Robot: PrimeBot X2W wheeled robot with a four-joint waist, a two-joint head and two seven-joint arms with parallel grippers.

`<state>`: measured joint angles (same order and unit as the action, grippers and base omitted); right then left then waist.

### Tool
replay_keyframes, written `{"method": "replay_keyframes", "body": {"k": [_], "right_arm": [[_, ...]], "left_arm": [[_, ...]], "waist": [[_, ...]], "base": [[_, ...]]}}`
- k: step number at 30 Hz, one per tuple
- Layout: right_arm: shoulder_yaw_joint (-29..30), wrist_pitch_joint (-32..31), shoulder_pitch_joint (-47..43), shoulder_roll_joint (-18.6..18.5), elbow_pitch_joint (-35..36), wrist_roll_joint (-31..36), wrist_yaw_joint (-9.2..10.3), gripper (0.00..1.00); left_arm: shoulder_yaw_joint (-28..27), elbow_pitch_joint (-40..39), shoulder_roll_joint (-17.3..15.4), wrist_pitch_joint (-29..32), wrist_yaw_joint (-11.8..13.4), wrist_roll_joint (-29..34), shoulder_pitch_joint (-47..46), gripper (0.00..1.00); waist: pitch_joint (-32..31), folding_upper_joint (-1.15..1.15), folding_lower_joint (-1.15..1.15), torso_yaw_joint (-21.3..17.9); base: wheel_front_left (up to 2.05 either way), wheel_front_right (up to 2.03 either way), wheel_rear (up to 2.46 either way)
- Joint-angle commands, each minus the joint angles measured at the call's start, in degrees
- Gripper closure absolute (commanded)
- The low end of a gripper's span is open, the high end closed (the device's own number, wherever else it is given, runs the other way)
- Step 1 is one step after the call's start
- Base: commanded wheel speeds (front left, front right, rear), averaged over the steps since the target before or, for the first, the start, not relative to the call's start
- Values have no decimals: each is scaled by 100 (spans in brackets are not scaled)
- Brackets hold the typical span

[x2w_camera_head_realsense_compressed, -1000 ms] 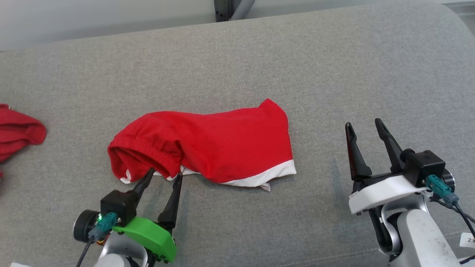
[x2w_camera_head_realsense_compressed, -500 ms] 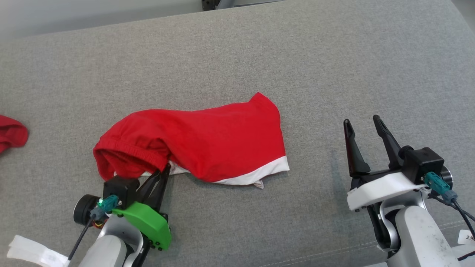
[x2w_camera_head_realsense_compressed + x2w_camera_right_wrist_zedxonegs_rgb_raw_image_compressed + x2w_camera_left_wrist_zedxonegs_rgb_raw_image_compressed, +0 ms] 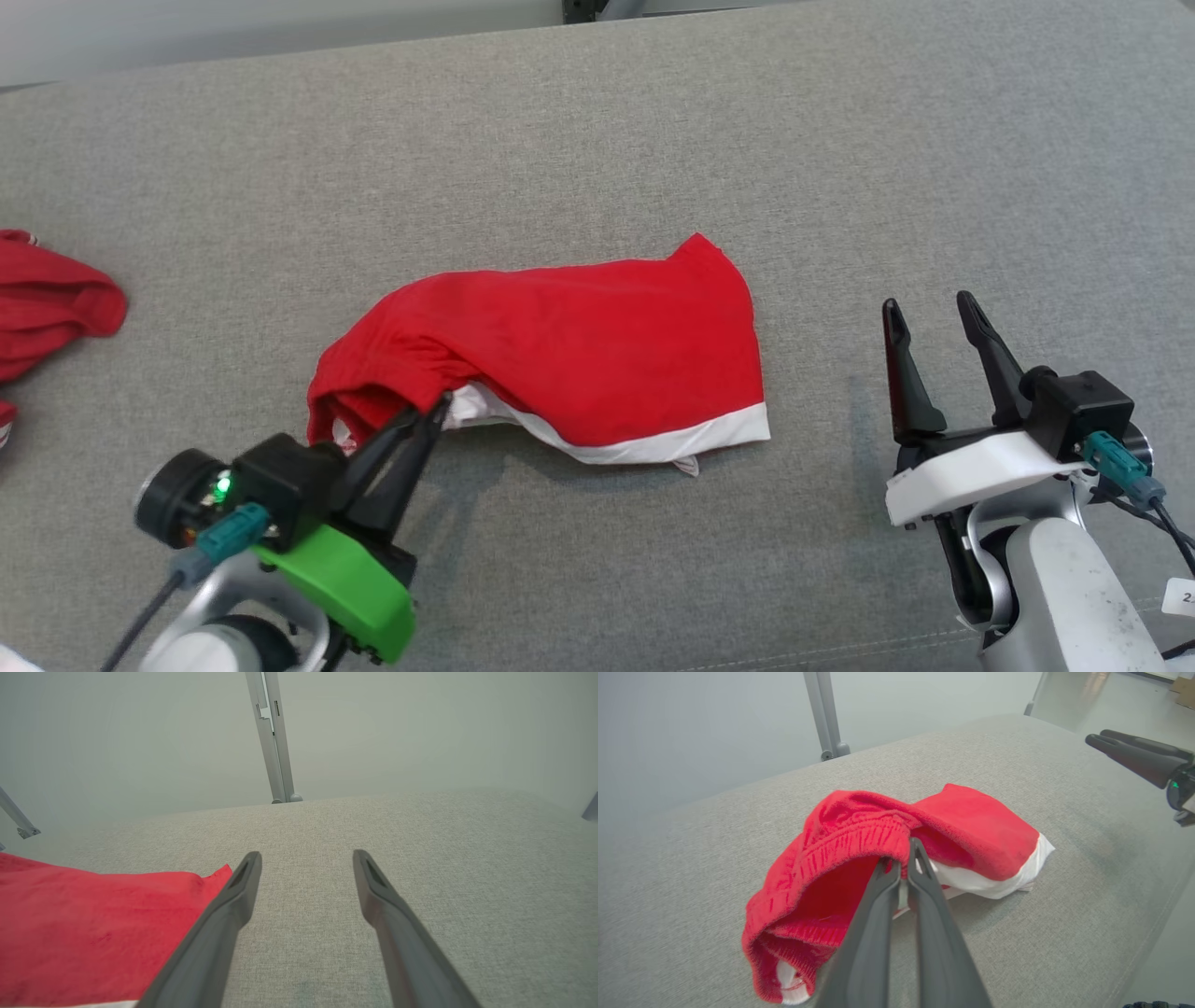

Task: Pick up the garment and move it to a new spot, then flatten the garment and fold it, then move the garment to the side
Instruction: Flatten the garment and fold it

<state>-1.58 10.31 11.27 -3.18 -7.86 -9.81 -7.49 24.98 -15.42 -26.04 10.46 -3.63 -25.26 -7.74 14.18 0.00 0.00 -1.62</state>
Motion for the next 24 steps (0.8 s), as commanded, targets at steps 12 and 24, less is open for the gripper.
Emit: {"method": "replay_keyframes", "body": {"k": [12, 24], "right_arm": [[8, -86, 203, -4, 74, 29, 0, 0], [14, -27, 290, -2, 29, 2, 0, 0]], "left_arm": [[-972, 378, -163, -349, 264, -686, 78, 100], [-1104, 2380, 352, -1232, -15, -1034, -602, 69]], "waist": [[206, 0, 0, 106], [390, 0, 0, -128]], "base": [[0, 0, 0], [0, 0, 0]]}}
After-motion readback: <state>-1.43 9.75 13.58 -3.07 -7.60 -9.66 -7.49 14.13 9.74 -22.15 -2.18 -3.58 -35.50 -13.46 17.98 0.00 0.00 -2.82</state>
